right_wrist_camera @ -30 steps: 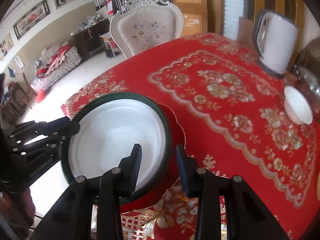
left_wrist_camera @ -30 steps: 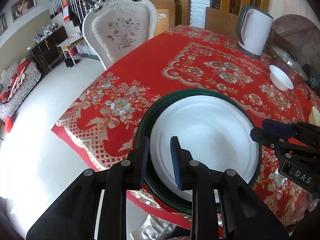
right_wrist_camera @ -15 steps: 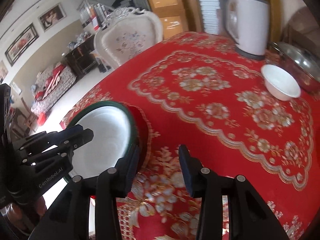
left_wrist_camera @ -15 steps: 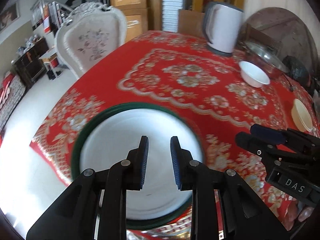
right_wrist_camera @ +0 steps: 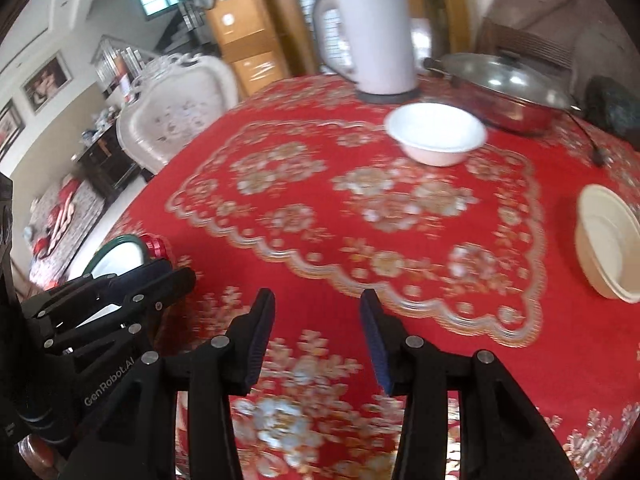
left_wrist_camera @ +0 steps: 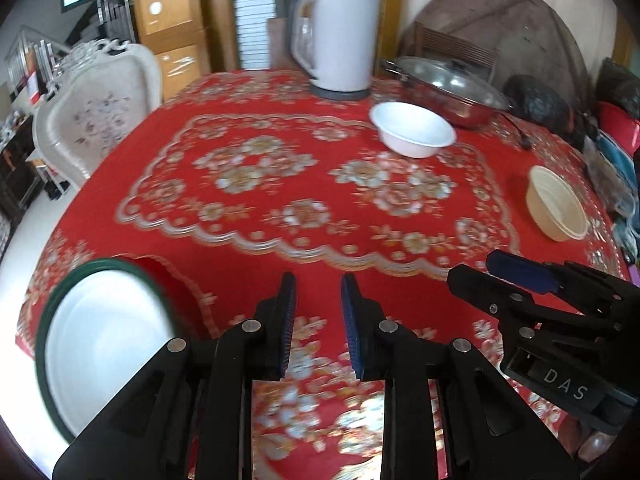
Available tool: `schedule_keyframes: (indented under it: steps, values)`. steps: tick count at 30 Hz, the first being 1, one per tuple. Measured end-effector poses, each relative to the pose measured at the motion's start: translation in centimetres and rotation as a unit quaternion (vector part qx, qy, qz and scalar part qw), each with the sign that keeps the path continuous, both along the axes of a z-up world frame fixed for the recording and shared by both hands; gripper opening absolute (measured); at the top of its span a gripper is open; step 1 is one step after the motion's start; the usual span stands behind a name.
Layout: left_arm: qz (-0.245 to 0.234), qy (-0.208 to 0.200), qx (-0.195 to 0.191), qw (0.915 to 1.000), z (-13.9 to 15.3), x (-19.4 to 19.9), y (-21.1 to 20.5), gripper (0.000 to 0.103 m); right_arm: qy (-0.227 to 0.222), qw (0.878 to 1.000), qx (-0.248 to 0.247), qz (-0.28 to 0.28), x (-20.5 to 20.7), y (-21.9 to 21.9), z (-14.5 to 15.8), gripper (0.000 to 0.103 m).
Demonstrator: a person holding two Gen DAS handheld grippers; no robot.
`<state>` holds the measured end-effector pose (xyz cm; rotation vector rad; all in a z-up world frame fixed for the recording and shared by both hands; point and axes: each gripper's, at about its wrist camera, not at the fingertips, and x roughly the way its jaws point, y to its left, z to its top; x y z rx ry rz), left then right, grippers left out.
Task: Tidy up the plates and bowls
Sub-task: 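Withdraw both grippers and move them toward the white and cream bowls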
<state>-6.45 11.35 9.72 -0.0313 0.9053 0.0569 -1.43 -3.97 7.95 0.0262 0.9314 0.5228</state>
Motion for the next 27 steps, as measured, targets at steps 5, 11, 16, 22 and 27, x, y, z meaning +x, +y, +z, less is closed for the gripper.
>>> schedule_keyframes:
  steps: [5,11,16,22,27]
  values:
    - [-0.023,0.009,-0.006,0.9997,-0.7,1.4,-2.8,0.022,0.008,0.999,0.001,-0.032,0.8,-3.0,-0.4,0.045]
    - [-0.047,0.019,-0.008,0.9987,-1.6,2.8,-6.0,0.022,0.021,0.998,0.0,-0.063,1.3,-5.9,-1.2,0.045]
    - [-0.061,0.026,-0.011,0.9977,-2.2,3.5,-8.1,0.022,0.027,0.997,0.004,-0.078,1.5,-7.7,-1.7,0.045]
    - [-0.074,0.028,-0.009,0.9968,-2.5,4.2,-10.2,0.022,0.034,0.995,0.007,-0.096,1.9,-9.8,-2.2,0.045]
    - [-0.086,0.028,-0.004,0.9958,-2.6,4.5,-12.0,0.022,0.036,0.993,0.013,-0.112,1.7,-11.7,-2.3,0.046]
